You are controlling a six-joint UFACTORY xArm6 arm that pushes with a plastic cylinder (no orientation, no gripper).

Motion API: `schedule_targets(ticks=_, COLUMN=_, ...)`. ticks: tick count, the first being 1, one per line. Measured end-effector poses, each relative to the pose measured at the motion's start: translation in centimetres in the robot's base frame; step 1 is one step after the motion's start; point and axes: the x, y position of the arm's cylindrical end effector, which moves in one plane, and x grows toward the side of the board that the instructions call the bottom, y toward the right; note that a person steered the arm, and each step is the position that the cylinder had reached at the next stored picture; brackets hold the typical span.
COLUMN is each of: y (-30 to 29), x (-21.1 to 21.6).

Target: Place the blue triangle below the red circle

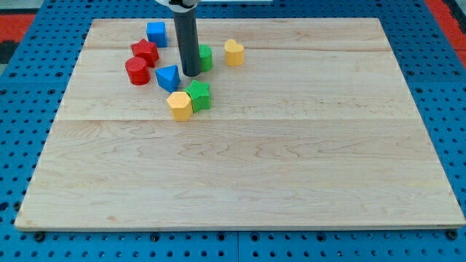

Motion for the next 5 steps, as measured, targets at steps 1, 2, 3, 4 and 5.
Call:
schedule_targets(ticks=1, y=-1.9, x=1.4)
schedule_targets(ticks=2, y=-3.3, x=2.8)
schedule_targets(ticks=3, y=-4.2, x=3.0)
schedule_targets(ticks=4, y=-6.1, x=3.0)
schedule_targets(ticks=5, y=-5.7, x=4.9)
